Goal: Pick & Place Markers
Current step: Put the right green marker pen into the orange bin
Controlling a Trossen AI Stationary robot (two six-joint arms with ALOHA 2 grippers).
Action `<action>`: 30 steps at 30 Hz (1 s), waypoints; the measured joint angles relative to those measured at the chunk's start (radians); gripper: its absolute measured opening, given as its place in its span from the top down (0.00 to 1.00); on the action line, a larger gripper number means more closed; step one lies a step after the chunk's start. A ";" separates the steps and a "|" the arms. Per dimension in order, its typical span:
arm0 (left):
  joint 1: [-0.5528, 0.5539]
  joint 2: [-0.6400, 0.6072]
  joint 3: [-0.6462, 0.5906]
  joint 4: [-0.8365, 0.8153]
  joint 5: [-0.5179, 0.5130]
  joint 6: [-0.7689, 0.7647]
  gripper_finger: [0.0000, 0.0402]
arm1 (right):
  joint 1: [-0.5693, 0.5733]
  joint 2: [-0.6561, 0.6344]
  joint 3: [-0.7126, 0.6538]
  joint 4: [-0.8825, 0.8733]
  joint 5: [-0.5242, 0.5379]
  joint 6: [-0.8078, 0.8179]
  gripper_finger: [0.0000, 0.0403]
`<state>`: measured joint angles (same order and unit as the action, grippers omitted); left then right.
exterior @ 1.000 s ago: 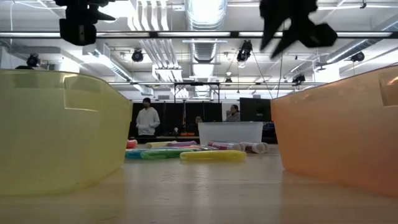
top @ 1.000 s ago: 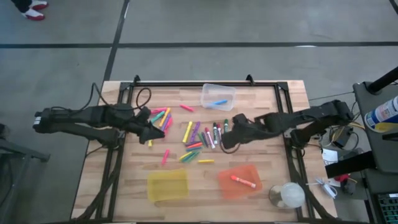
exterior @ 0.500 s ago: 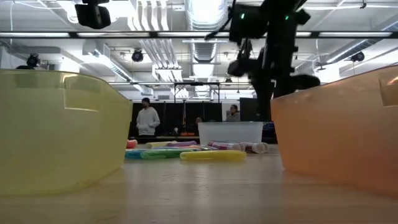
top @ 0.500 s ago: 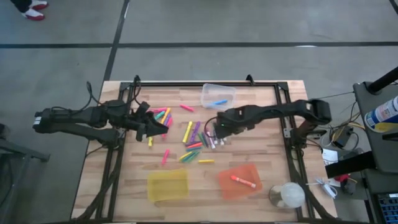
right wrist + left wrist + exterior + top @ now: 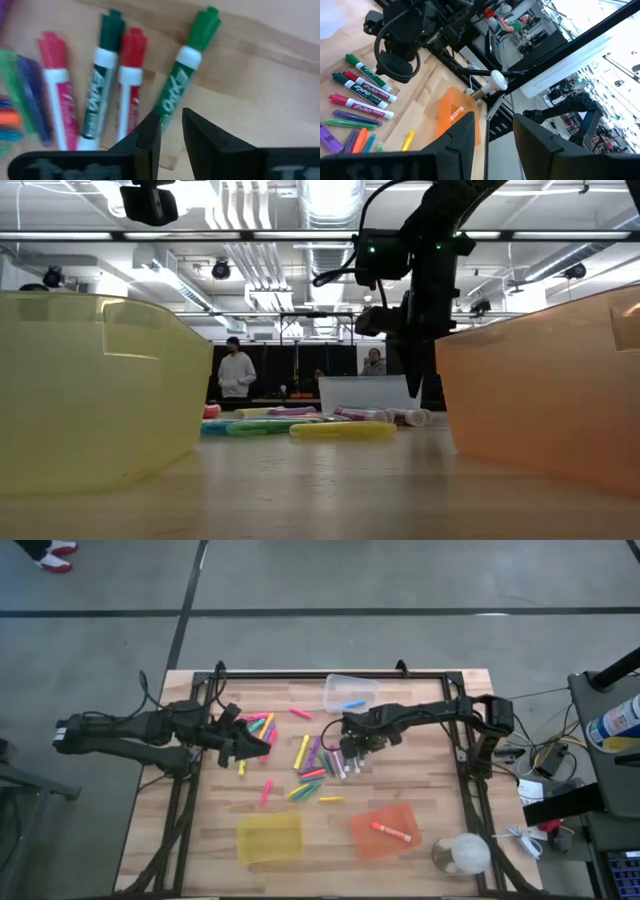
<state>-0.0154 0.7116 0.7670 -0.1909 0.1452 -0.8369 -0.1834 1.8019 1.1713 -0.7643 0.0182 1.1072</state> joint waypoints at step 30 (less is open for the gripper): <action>0.000 -0.017 -0.001 -0.002 0.027 0.004 0.68 | -0.074 0.076 -0.030 0.055 -0.069 -0.004 0.75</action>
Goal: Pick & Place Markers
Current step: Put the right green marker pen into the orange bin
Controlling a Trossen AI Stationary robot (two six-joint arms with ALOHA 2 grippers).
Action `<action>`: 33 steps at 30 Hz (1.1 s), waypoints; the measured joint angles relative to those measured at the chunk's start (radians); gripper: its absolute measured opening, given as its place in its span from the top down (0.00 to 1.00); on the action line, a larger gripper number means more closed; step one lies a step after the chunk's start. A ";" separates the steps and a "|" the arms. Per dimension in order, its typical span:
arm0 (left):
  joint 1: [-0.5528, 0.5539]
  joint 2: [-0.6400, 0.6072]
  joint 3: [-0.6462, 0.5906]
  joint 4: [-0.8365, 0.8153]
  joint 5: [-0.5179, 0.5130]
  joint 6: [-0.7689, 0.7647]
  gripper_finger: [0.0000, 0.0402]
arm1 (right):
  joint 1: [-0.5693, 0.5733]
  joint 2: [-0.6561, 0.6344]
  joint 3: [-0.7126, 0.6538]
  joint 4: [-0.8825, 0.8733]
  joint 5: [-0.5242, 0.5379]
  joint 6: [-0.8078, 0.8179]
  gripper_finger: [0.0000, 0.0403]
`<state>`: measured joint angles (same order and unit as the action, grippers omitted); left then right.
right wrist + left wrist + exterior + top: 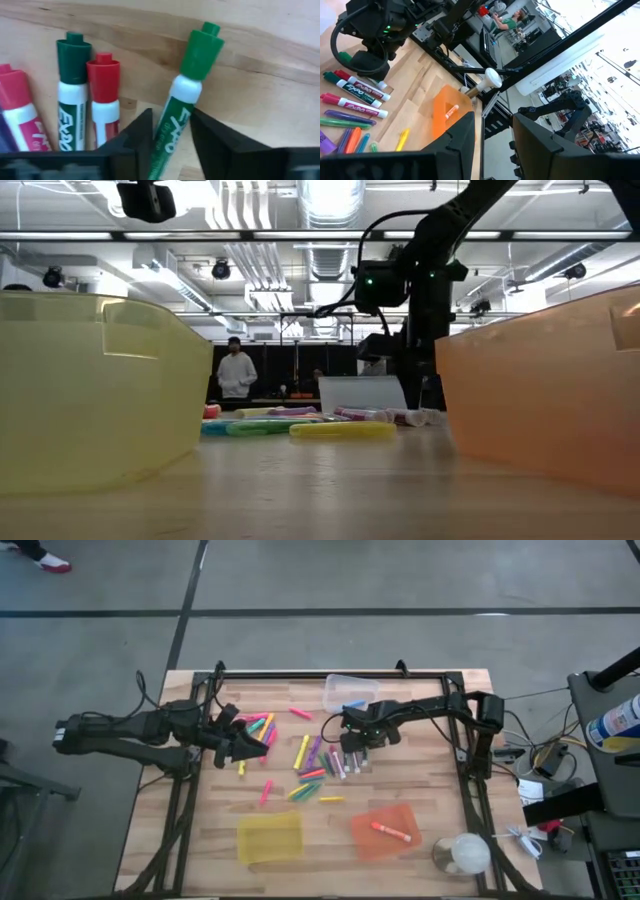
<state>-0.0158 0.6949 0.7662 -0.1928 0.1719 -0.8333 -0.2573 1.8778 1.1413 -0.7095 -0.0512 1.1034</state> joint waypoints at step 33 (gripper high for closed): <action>0.001 0.001 -0.001 0.004 -0.016 0.027 0.68 | 0.483 -0.404 0.028 -0.121 -0.082 -0.406 0.88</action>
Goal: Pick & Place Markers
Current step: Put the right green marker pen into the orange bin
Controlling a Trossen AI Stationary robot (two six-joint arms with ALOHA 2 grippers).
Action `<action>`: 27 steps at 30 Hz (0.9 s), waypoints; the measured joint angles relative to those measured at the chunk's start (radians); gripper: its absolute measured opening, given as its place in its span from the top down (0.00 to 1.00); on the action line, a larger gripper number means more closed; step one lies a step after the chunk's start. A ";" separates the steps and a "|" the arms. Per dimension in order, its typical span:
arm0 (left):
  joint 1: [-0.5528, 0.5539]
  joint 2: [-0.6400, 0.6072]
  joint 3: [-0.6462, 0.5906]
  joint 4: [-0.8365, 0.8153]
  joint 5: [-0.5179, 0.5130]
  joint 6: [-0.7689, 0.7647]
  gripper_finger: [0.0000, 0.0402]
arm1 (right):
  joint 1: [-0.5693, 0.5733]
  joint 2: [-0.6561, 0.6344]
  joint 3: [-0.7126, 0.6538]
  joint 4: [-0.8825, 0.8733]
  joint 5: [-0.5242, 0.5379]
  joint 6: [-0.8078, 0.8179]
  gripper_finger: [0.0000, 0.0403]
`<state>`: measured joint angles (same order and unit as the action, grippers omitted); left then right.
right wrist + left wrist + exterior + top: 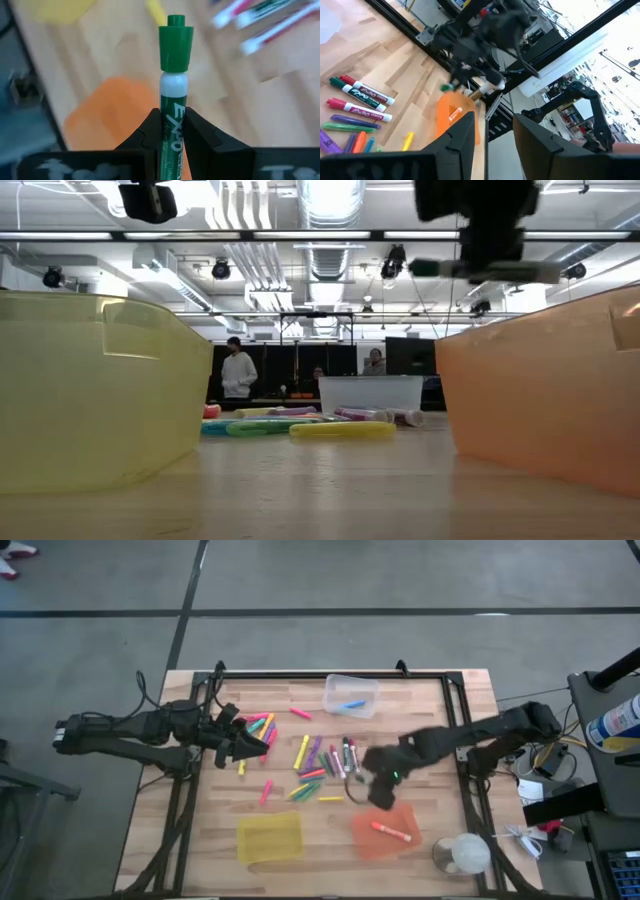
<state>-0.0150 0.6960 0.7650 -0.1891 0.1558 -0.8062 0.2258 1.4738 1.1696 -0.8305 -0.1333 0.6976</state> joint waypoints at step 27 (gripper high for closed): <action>0.000 0.001 0.000 0.017 0.000 -0.012 0.68 | 0.266 0.250 -0.003 -0.003 -0.089 0.060 0.76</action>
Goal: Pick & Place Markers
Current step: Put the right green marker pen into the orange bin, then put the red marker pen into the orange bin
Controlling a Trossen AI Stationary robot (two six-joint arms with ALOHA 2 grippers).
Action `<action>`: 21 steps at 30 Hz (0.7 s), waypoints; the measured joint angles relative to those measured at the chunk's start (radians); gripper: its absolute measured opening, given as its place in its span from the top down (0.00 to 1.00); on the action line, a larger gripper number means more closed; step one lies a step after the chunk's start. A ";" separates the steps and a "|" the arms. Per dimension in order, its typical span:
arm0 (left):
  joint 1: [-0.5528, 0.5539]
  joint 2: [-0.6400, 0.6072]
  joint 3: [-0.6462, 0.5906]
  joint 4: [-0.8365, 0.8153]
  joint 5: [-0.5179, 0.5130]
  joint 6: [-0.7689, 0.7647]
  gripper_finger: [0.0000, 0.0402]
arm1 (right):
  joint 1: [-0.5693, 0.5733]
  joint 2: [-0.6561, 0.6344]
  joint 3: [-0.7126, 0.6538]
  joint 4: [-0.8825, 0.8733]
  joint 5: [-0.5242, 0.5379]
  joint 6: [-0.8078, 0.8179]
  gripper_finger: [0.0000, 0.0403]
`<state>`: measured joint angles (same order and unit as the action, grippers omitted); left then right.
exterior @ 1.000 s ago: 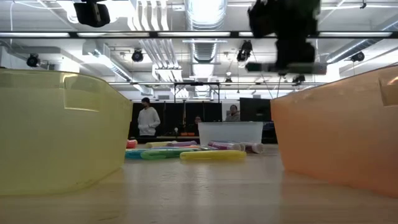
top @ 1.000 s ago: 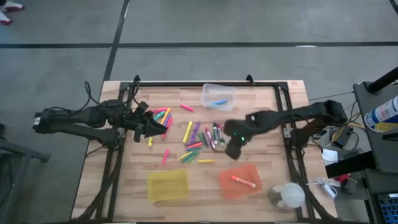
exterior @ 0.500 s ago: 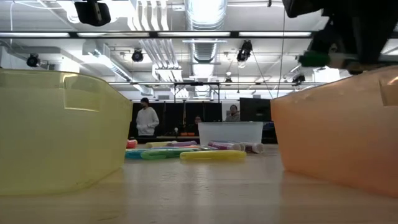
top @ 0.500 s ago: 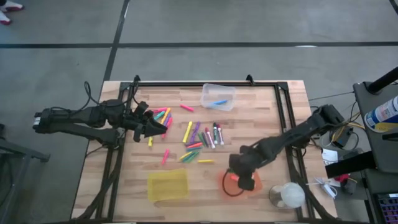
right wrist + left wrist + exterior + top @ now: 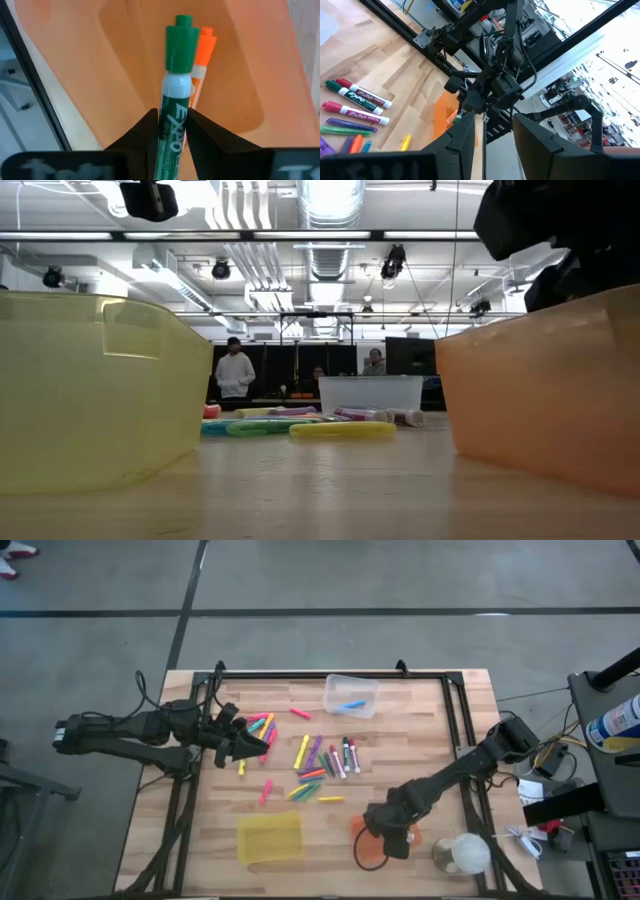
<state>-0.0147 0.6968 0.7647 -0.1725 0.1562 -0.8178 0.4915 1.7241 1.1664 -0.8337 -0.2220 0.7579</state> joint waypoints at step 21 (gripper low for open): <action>0.000 0.006 0.000 0.006 0.000 -0.004 0.68 | -0.056 -0.136 0.011 0.033 0.153 0.185 0.57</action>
<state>-0.0147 0.7029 0.7647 -0.1666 0.1561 -0.8215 0.4351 1.5879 1.1778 -0.8006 -0.0693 0.9429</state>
